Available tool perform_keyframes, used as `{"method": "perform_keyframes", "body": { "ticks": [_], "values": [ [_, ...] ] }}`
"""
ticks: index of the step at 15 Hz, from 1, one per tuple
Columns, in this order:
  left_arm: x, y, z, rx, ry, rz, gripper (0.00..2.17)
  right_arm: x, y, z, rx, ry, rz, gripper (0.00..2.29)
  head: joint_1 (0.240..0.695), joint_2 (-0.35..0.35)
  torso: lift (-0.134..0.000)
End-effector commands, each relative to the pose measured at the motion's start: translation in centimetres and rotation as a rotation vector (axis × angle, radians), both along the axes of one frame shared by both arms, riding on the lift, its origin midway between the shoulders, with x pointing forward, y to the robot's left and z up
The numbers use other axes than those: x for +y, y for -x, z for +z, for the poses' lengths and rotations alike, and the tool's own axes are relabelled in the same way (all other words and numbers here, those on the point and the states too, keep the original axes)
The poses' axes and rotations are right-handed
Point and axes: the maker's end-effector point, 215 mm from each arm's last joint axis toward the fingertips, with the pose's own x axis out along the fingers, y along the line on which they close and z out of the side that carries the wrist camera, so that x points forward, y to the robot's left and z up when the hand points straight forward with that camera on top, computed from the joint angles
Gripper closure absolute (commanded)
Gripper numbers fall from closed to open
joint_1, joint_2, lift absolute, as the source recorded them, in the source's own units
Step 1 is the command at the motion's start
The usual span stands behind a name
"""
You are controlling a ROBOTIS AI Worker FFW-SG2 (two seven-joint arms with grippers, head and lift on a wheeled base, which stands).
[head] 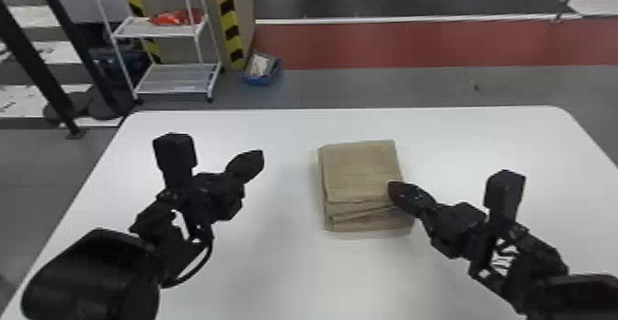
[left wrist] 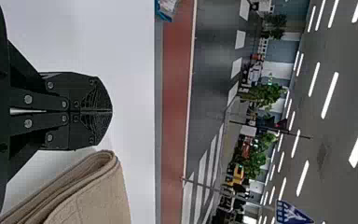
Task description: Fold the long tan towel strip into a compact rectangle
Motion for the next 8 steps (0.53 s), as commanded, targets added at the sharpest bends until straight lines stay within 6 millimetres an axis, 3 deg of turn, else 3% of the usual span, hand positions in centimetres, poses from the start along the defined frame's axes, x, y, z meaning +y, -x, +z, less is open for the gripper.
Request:
{"method": "perform_keyframes", "body": {
  "ticks": [1,2,3,4,5,6,7,8],
  "values": [
    [-0.6,0.3,0.2,-0.003,0.004,-0.004,1.92,-0.6,0.6,0.3,-0.004,-0.011,-0.012,2.01,0.695,0.057,-0.128],
    [-0.7,0.4,0.4,-0.006,0.007,0.012,1.77,-1.0,0.8,1.5,-0.031,-0.023,-0.023,1.99,0.695,0.053,-0.128],
    [-1.0,0.4,0.9,-0.012,0.018,0.025,1.26,-1.6,1.1,2.5,-0.050,-0.026,-0.036,1.80,0.695,0.046,-0.128],
    [-1.4,0.5,1.3,-0.021,0.027,0.030,0.68,-2.5,1.1,4.3,-0.081,-0.029,-0.063,1.47,0.695,0.043,-0.128],
    [-1.7,0.6,1.8,-0.029,0.029,0.041,0.26,-3.3,1.1,5.5,-0.104,-0.020,-0.076,0.94,0.695,0.036,-0.128],
    [-1.9,0.8,2.2,-0.044,0.014,0.055,0.07,-4.7,0.9,6.3,-0.106,-0.004,-0.094,0.28,0.695,0.028,-0.128],
    [-1.6,0.9,3.0,-0.080,-0.008,0.080,0.07,-6.0,0.7,6.8,-0.090,0.014,-0.103,0.01,0.695,0.008,-0.128],
    [-0.9,0.8,4.7,-0.148,-0.031,0.127,0.07,-7.2,0.4,7.8,-0.107,0.033,-0.118,0.00,0.695,-0.003,-0.128]
  ]
}}
